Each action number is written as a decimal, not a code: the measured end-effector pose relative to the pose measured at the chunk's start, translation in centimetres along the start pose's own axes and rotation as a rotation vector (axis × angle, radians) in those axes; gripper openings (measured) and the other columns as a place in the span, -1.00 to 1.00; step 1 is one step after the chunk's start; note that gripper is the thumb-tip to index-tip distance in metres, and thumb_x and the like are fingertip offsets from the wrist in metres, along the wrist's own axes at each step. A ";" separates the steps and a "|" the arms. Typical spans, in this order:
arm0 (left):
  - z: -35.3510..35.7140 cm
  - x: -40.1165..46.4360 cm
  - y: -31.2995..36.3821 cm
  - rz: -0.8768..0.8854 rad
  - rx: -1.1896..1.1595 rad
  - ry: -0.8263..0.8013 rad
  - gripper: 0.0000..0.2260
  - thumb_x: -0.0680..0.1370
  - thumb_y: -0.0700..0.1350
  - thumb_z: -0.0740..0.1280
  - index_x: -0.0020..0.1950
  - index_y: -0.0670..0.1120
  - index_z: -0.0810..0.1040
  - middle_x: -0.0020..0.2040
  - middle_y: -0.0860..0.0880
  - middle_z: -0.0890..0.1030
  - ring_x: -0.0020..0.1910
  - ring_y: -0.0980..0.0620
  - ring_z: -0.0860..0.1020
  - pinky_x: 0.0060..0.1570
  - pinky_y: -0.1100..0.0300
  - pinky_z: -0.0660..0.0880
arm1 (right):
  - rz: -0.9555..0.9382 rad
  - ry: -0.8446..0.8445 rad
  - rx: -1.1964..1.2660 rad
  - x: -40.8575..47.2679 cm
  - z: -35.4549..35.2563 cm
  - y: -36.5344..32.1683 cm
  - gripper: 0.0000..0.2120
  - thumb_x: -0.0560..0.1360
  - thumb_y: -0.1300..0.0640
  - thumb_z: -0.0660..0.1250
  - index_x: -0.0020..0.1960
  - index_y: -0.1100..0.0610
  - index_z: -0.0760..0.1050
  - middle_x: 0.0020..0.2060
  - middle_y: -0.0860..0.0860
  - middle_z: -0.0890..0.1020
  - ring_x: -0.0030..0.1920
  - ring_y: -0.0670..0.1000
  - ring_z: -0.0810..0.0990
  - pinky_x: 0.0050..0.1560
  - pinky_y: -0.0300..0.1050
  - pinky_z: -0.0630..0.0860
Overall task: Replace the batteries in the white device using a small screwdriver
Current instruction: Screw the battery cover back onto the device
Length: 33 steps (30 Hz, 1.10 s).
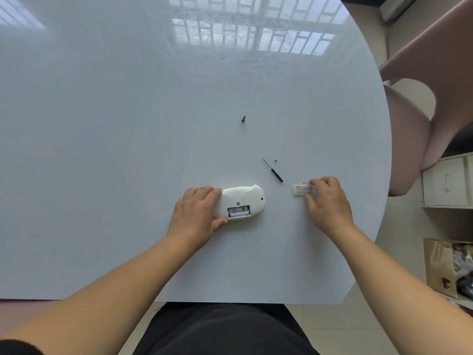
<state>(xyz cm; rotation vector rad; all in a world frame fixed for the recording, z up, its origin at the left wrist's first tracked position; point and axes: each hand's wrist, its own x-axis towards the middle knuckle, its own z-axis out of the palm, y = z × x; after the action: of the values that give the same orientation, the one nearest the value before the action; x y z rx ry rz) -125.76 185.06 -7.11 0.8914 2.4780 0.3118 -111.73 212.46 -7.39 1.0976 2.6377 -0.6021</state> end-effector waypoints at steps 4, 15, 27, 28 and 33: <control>0.1 0.0 0.0 -0.003 0.006 0.000 -0.43 0.39 0.14 0.44 0.34 0.04 0.37 0.29 0.08 0.45 0.25 -0.05 0.36 0.19 0.05 0.40 | 0.011 0.000 0.055 -0.2 0.2 -0.1 -0.86 0.47 0.19 0.33 0.02 0.15 0.49 0.03 0.06 0.48 -0.06 0.13 0.51 -0.15 -0.05 0.48; 0.7 -0.4 -0.5 0.012 0.017 0.000 -0.37 0.43 0.18 0.35 0.44 0.06 0.25 0.33 0.08 0.39 0.30 -0.03 0.31 0.27 0.07 0.35 | -0.045 -0.234 0.675 -2.1 -0.8 -6.6 -0.88 0.45 -0.10 0.42 -0.08 -0.08 0.59 -0.32 0.06 0.58 -0.32 0.06 0.51 -0.19 -0.04 0.53; 1.0 -0.5 -0.8 0.009 -0.006 0.024 -0.36 0.43 0.19 0.36 0.46 0.06 0.26 0.34 0.09 0.39 0.32 -0.03 0.30 0.28 0.05 0.35 | -0.370 -0.482 0.217 -1.5 1.0 -10.9 -0.80 0.54 0.15 0.29 0.09 -0.01 0.62 -0.19 -0.13 0.61 -0.20 -0.13 0.52 -0.08 -0.23 0.48; 1.1 -0.5 -0.8 0.010 -0.008 0.025 -0.36 0.43 0.19 0.35 0.46 0.06 0.26 0.34 0.09 0.39 0.32 -0.03 0.30 0.28 0.05 0.35 | -0.375 -0.480 0.210 -1.6 1.1 -11.0 -0.80 0.54 0.14 0.29 0.10 -0.01 0.62 -0.16 -0.10 0.62 -0.17 -0.14 0.52 -0.05 -0.24 0.46; 1.1 -0.4 -0.9 0.009 0.000 0.024 -0.35 0.43 0.20 0.34 0.46 0.08 0.24 0.35 0.11 0.38 0.32 -0.01 0.28 0.27 0.07 0.33 | -0.385 -0.469 0.190 -1.8 1.3 -11.1 -0.79 0.54 0.13 0.29 0.12 -0.02 0.62 -0.14 -0.12 0.59 -0.14 -0.12 0.52 -0.01 -0.18 0.51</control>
<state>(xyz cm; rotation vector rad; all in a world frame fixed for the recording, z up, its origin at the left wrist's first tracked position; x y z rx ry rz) -125.36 184.21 -8.26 0.9043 2.4966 0.3281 -118.40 203.66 -4.74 0.4059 2.4075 -1.0560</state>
